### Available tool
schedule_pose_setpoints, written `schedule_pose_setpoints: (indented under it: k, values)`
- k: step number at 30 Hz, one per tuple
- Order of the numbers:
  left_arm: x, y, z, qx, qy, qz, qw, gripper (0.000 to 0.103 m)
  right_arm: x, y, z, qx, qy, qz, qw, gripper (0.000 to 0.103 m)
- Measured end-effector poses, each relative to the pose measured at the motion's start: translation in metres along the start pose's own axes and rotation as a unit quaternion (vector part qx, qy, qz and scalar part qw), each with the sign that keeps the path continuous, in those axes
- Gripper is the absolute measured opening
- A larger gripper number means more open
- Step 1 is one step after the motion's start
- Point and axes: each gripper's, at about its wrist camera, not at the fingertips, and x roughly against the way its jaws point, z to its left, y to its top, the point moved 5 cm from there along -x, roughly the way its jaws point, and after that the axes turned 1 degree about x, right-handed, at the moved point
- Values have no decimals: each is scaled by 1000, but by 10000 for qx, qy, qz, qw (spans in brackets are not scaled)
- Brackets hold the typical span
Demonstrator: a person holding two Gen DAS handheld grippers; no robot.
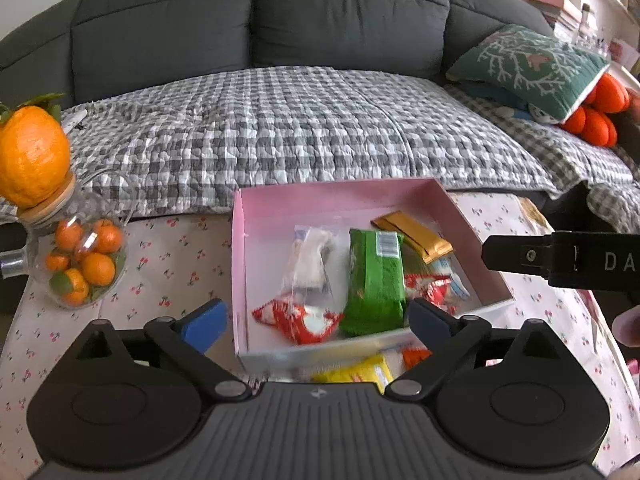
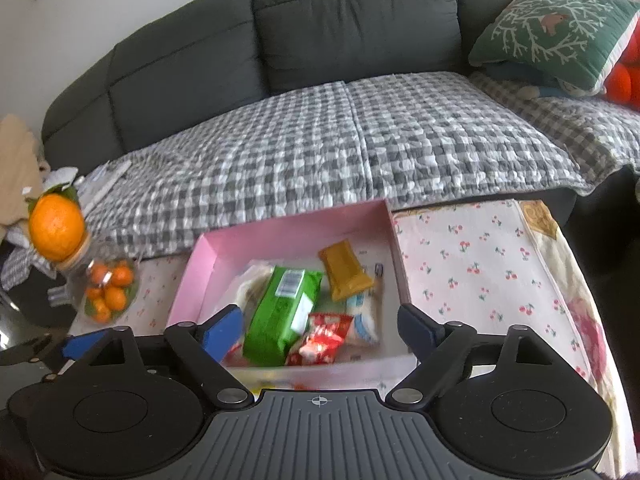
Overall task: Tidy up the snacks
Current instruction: 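Open left gripper to release the bread bag while right gripper releases the gold bar, then move left gripper to the silver wrapped pack while right gripper reaches the square biscuit pack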
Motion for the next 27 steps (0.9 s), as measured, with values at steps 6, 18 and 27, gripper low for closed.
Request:
schedule_pose_setpoints:
  k: [6,18,27]
  values:
    - [13,-15,2,-23,38,212,9998,101,14,-13,7,6,-6,183,9998,92]
    - [38,-41,7,-10,63,430,9991,102,29,-46,8,25,-214,732,9971,93]
    - [40,-60,15,-224,94,555,9982,102,33,-73,4,101,-100,1055,9943,95]
